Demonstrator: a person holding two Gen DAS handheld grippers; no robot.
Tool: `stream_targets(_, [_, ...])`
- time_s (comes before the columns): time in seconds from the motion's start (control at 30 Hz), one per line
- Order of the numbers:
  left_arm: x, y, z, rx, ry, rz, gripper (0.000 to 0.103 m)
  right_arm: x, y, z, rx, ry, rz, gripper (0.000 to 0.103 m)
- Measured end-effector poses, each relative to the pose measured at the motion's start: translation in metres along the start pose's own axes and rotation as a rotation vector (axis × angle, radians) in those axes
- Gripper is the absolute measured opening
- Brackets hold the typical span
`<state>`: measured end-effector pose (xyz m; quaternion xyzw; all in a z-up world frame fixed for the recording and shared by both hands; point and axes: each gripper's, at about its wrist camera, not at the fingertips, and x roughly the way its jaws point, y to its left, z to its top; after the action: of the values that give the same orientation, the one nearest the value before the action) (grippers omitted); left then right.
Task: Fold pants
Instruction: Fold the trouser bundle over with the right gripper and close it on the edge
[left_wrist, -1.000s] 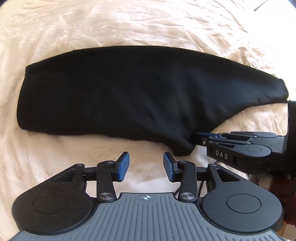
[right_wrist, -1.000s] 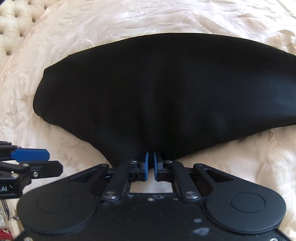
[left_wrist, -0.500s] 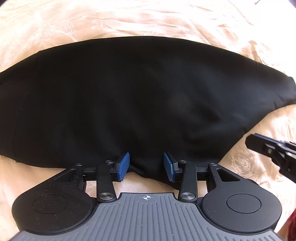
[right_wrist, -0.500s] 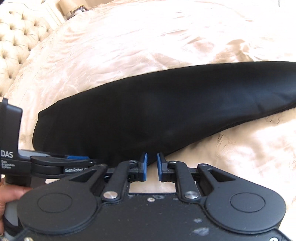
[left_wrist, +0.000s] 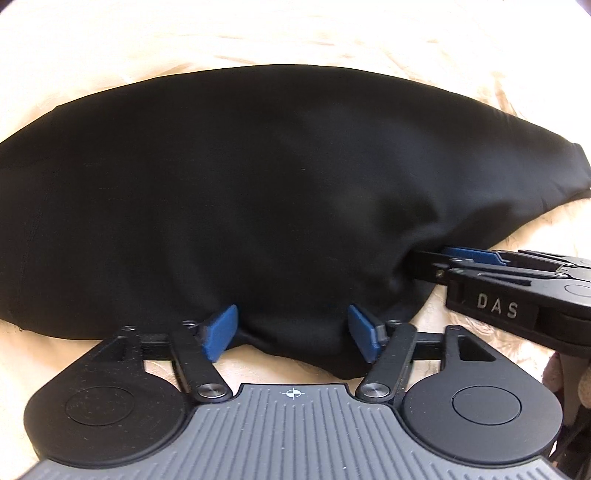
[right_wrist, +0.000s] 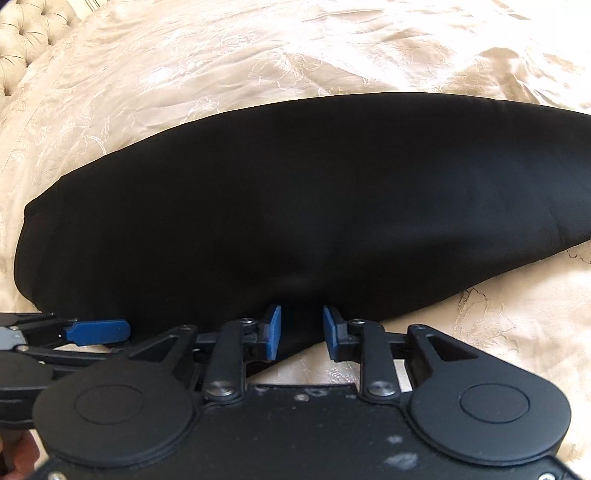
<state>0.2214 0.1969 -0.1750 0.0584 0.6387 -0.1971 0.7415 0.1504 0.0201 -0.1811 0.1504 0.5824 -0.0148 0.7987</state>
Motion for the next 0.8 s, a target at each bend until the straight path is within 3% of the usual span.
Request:
stream_targets(0.07, [0.003, -0.010, -0.001, 0.029, -0.001, 0.032, 0.077, -0.001, 0.002, -0.003, -0.012, 0.002, 0.010, 0.045])
stream_targets(0.27, [0.006, -0.032, -0.006, 0.107, -0.049, 0.136, 0.082, 0.006, 0.009, 0.004, -0.005, 0.058, -0.009, 0.051])
stream_targets(0.5, [-0.007, -0.015, -0.017, -0.011, -0.080, 0.102, 0.077, 0.029, 0.025, 0.033, -0.037, 0.164, -0.046, 0.057])
stream_targets(0.63, [-0.026, -0.002, -0.026, 0.010, -0.105, 0.138, 0.075, 0.039, 0.021, 0.042, 0.055, 0.165, -0.003, 0.060])
stream_targets(0.7, [-0.034, 0.007, -0.031, 0.017, -0.132, 0.197, 0.075, 0.044, 0.012, 0.040, 0.130, 0.206, 0.031, 0.060])
stream_targets(0.8, [-0.041, 0.029, -0.035, -0.020, -0.166, 0.234, 0.074, 0.047, -0.001, 0.035, 0.204, 0.205, 0.078, 0.057])
